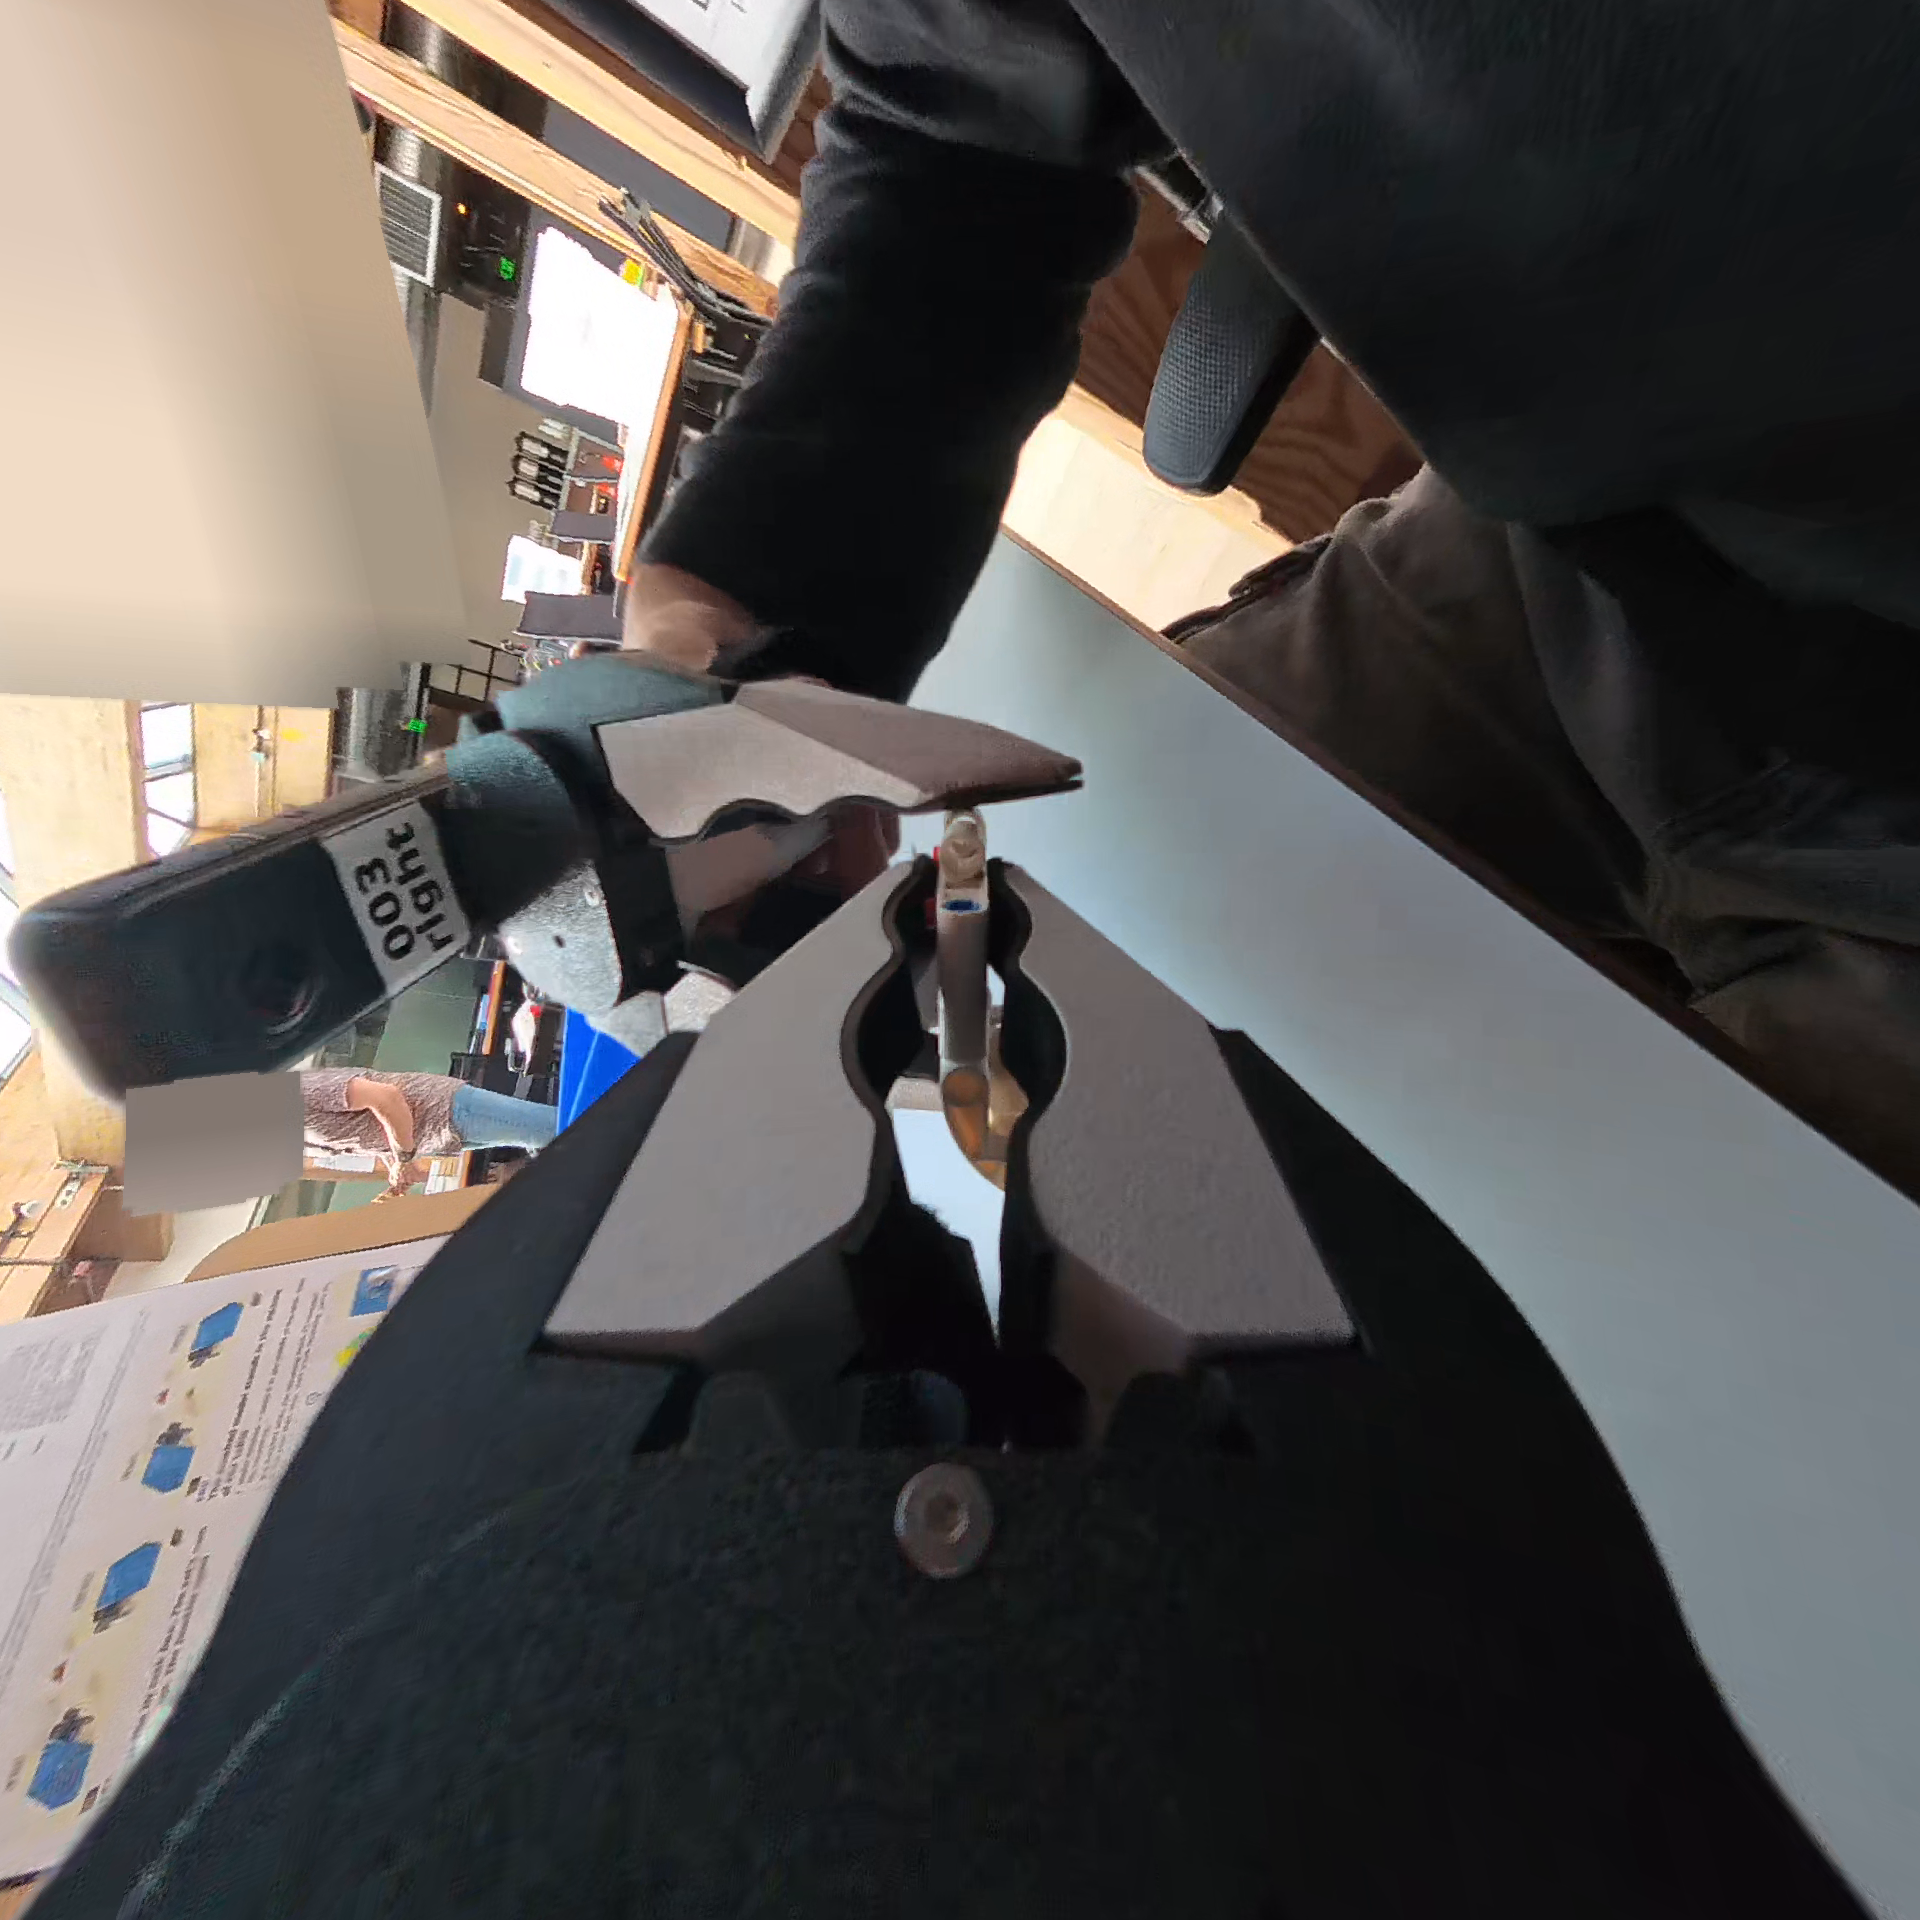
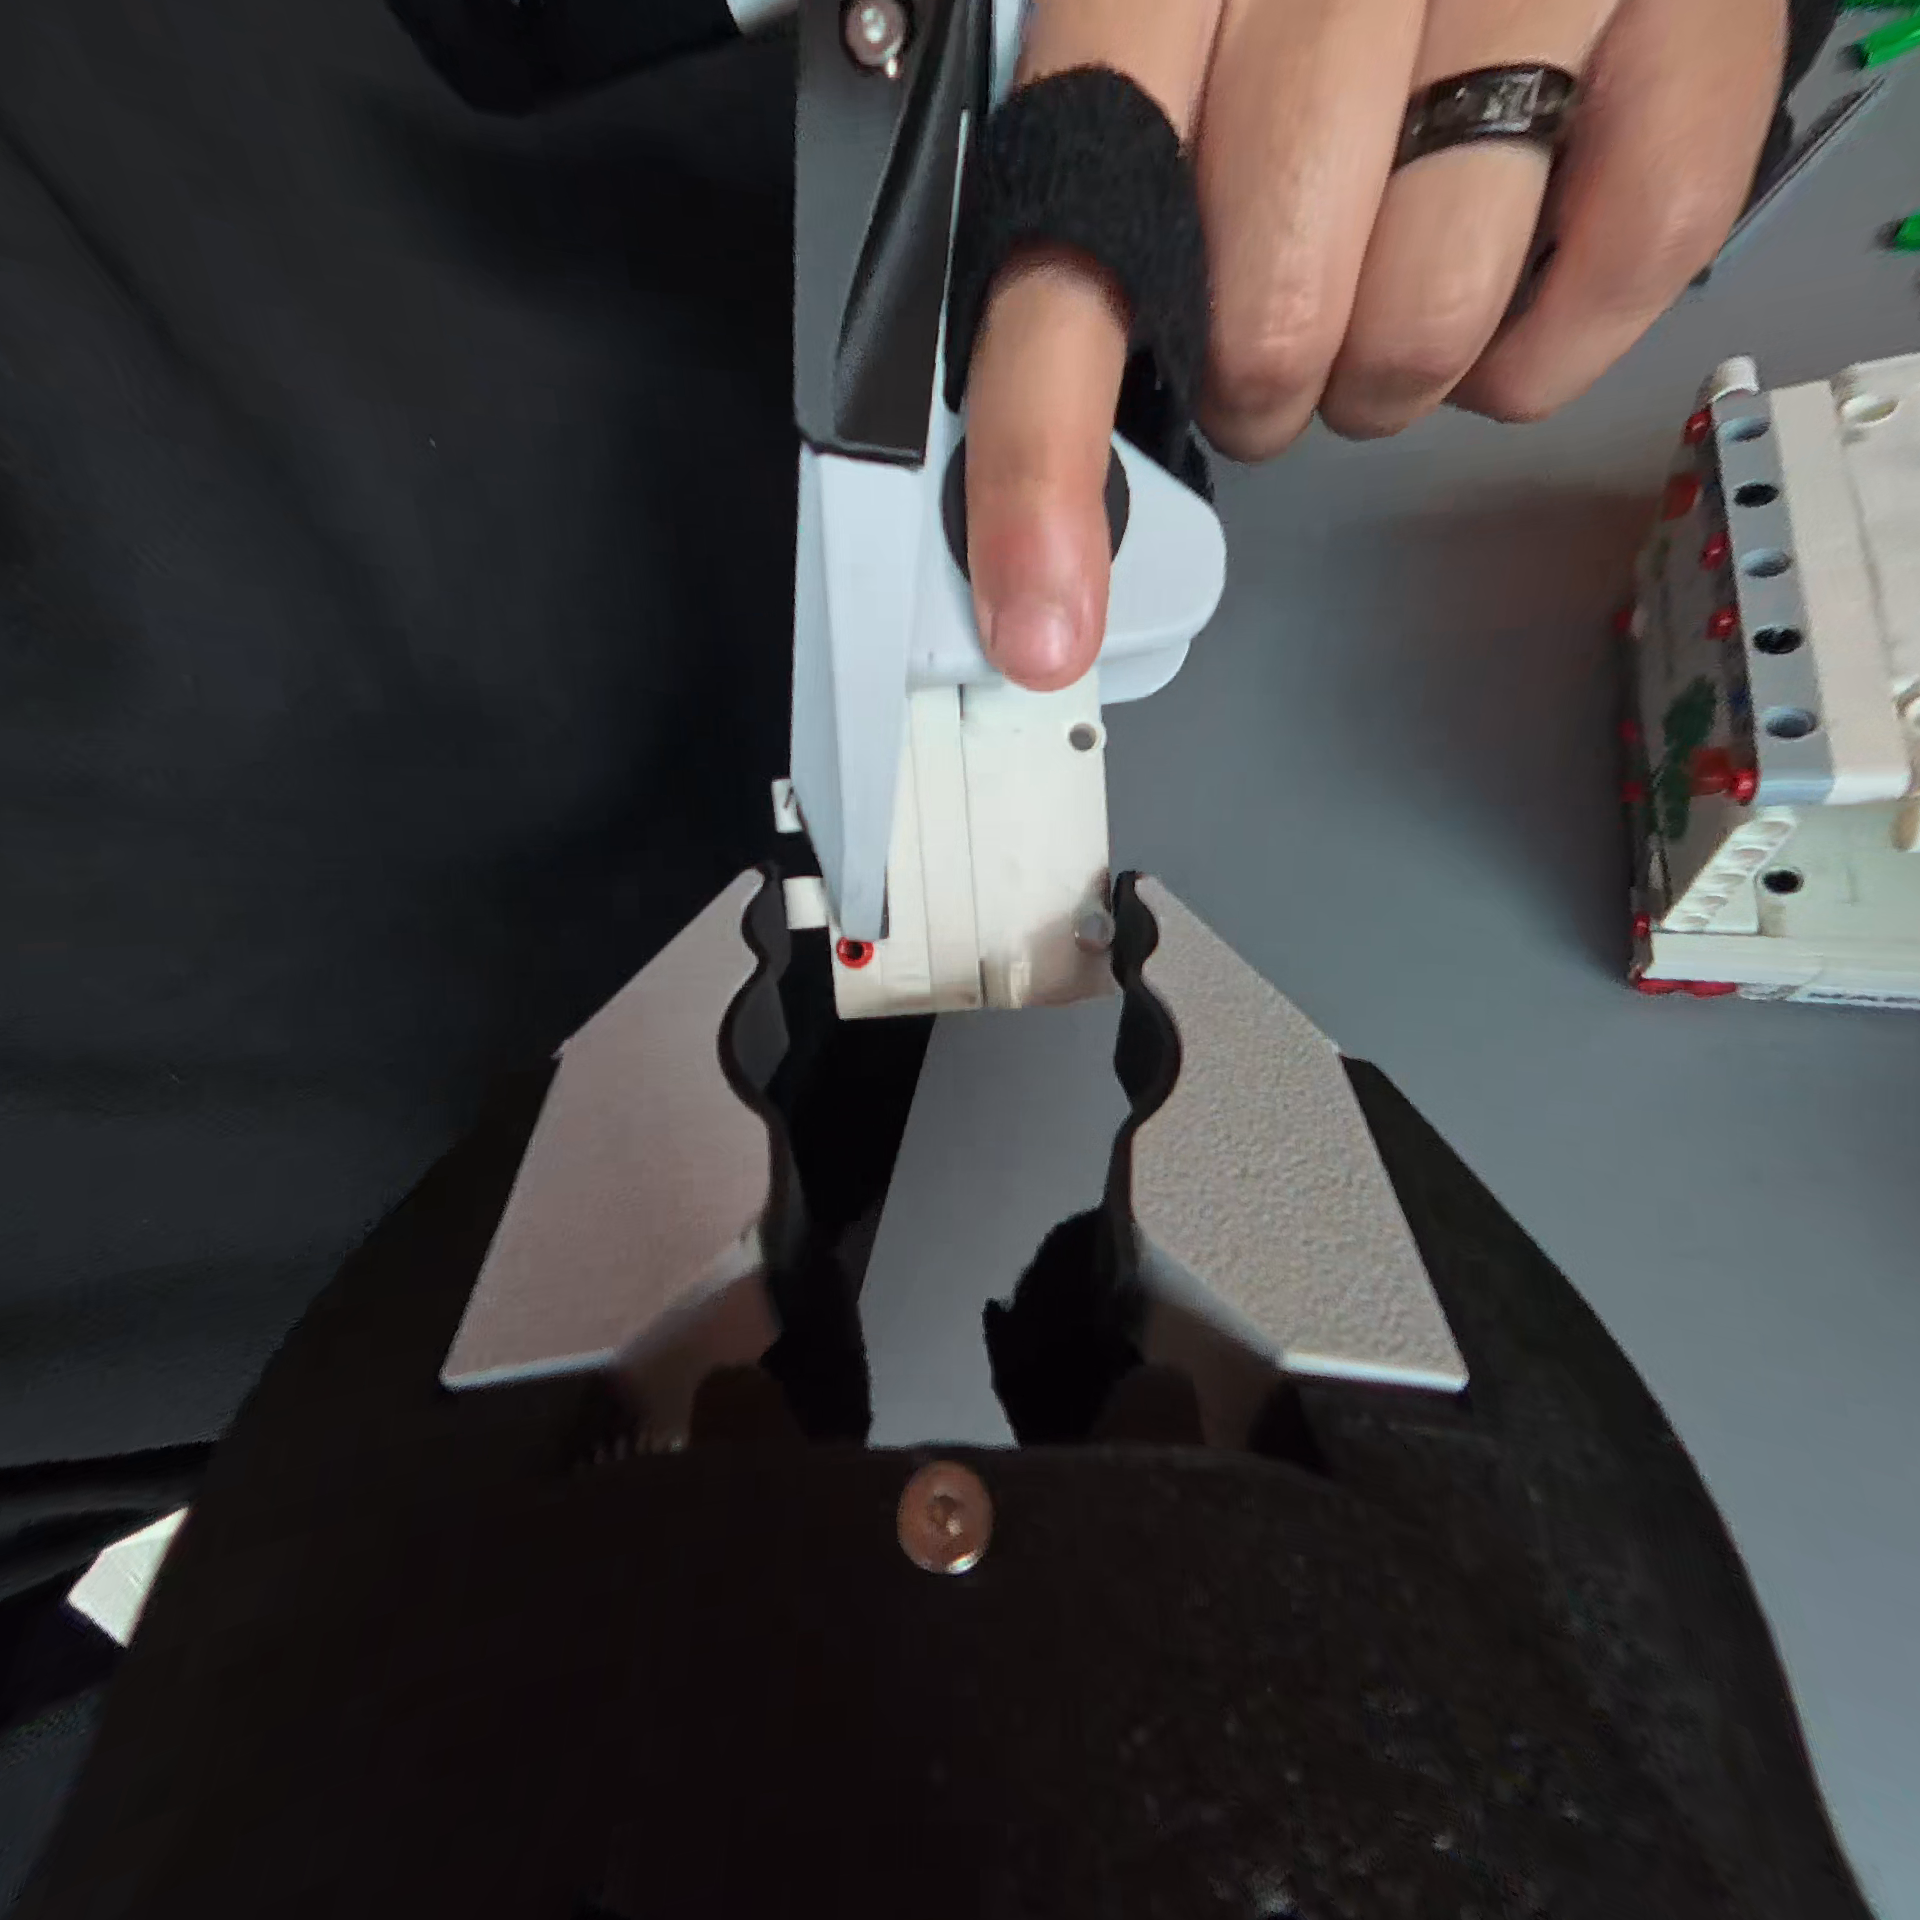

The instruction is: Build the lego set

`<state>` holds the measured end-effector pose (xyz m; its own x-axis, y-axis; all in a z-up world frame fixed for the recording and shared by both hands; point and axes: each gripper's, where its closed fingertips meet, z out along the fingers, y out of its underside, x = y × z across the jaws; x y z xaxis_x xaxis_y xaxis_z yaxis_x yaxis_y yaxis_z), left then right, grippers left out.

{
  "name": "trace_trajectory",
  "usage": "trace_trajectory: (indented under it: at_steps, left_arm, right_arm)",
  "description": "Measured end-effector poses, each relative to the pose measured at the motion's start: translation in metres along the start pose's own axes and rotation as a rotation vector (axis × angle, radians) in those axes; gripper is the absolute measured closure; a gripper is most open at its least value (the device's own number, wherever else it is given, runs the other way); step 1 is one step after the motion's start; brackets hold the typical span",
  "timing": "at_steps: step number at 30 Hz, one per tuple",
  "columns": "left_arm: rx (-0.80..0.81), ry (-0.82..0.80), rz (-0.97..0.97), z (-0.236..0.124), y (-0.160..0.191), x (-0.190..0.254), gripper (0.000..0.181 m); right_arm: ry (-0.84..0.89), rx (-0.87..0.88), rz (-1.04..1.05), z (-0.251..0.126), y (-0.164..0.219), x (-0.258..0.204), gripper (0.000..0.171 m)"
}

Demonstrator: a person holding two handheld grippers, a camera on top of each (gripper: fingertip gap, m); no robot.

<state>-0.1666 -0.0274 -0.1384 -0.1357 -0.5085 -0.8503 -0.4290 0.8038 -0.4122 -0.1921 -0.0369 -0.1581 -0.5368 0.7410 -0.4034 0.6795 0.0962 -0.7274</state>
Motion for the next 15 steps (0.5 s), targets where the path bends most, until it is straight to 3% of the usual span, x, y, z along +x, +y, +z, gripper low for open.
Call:
trace_trajectory:
  at_steps: [1, 6, 9, 12, 15]
  left_arm:
    - [-0.019, 0.001, -0.003, 0.001, 0.003, 0.002, 0.176]
    - [-0.178, -0.055, -0.070, 0.000, 0.035, 0.001, 0.163]
    - [-0.232, -0.094, -0.200, -0.012, 0.057, -0.005, 0.149]
    - [-0.244, -0.143, -0.395, -0.029, 0.076, -0.017, 0.153]
    - [-0.206, -0.263, -0.618, -0.054, 0.095, -0.041, 0.156]
  right_arm:
    - [0.021, -0.023, -0.005, 0.001, 0.003, 0.003, 0.110]
    - [0.191, 0.019, 0.057, -0.012, 0.011, 0.028, 0.110]
    - [0.448, -0.011, 0.161, -0.039, 0.035, 0.065, 0.110]
    - [0.742, -0.128, 0.274, -0.070, 0.066, 0.100, 0.110]
    - [0.871, -0.237, 0.296, -0.076, 0.080, 0.115, 0.110]
